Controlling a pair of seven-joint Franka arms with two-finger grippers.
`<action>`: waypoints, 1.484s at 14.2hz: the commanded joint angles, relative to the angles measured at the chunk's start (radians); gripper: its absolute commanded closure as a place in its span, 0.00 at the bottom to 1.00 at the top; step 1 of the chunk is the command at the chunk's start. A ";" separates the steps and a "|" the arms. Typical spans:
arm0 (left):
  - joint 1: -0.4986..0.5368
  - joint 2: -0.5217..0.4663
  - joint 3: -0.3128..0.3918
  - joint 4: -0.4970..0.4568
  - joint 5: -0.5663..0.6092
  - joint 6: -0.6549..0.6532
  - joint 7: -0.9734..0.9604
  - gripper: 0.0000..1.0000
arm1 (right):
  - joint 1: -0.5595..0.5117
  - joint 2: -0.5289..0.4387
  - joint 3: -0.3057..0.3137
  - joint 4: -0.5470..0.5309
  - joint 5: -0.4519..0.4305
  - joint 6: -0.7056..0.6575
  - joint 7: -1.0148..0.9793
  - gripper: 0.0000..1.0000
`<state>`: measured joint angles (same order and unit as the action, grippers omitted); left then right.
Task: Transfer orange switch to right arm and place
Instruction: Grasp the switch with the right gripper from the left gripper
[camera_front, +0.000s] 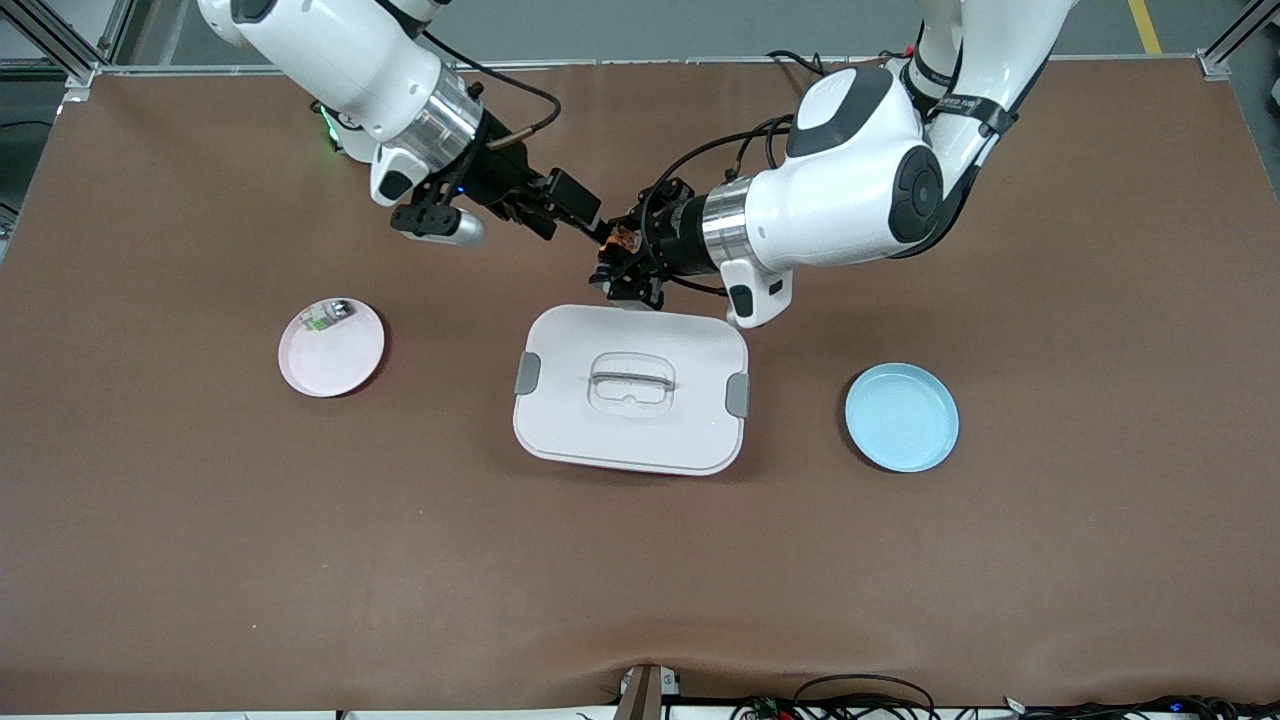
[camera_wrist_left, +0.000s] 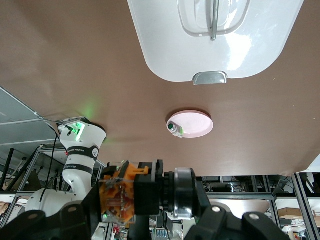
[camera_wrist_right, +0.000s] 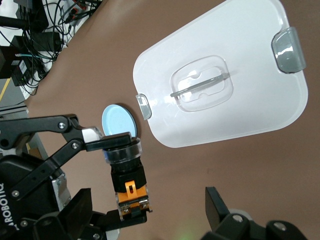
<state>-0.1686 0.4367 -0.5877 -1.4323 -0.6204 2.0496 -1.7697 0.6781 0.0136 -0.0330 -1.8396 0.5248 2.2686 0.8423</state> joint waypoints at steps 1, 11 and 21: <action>-0.012 0.014 -0.003 0.023 -0.016 0.015 -0.014 1.00 | 0.023 0.064 -0.010 0.069 0.009 0.003 0.009 0.00; -0.012 0.017 -0.004 0.024 -0.016 0.020 -0.014 1.00 | 0.037 0.095 -0.011 0.083 0.004 -0.001 0.006 0.64; 0.003 0.010 -0.001 0.053 -0.015 0.018 -0.002 0.00 | 0.035 0.095 -0.011 0.085 0.004 -0.011 0.009 1.00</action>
<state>-0.1726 0.4478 -0.5874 -1.4127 -0.6276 2.0679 -1.7696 0.7032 0.0973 -0.0349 -1.7706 0.5242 2.2668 0.8348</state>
